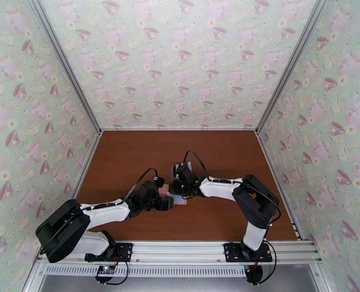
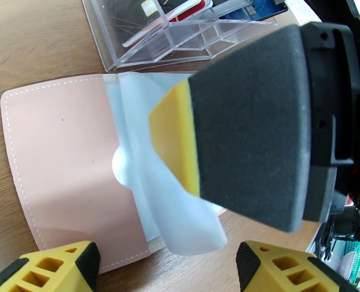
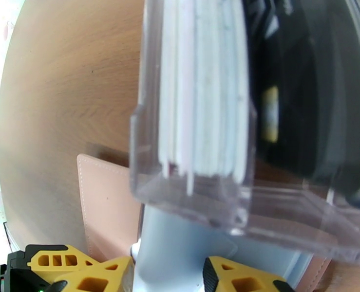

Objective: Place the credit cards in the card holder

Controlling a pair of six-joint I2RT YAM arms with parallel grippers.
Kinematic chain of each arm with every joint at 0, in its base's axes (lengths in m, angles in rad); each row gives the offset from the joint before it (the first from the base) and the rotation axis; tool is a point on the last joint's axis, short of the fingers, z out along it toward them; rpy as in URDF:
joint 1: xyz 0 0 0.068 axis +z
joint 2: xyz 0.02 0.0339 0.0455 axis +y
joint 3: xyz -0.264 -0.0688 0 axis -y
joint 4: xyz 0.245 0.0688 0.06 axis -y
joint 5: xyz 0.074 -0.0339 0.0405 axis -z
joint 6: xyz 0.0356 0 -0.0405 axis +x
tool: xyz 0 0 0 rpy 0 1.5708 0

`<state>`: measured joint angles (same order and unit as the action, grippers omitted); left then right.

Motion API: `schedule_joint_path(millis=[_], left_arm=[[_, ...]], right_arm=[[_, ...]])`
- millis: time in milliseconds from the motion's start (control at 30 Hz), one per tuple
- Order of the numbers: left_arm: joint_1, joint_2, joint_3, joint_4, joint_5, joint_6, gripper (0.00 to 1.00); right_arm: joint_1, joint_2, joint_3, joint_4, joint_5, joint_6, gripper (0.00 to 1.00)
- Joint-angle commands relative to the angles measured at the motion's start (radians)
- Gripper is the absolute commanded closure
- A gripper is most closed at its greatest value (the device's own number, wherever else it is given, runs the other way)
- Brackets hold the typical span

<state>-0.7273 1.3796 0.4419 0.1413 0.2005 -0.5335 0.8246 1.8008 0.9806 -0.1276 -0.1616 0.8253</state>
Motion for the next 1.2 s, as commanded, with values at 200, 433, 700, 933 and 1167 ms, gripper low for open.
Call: schedule_joint_path(millis=[200,433,700,933,1167], left_arm=[[0.002,0.002,-0.026,-0.093,0.002,0.006,0.18],[0.0,0.036,-0.004,-0.152,-0.043,0.008,0.22],[0.0,0.069,0.004,-0.183,-0.075,-0.001,0.33],[0.0,0.083,0.009,-0.184,-0.073,-0.004,0.41],[0.0,0.055,0.012,-0.181,-0.058,-0.007,0.44]], right_arm=[[0.008,-0.028,-0.029,0.045,-0.061,0.053,0.56],[0.008,-0.043,-0.038,0.078,-0.074,0.08,0.56],[0.005,-0.091,-0.049,0.075,-0.056,0.084,0.56],[-0.008,-0.153,-0.059,0.042,-0.035,0.074,0.54],[-0.017,-0.19,-0.084,0.001,0.006,0.055,0.53]])
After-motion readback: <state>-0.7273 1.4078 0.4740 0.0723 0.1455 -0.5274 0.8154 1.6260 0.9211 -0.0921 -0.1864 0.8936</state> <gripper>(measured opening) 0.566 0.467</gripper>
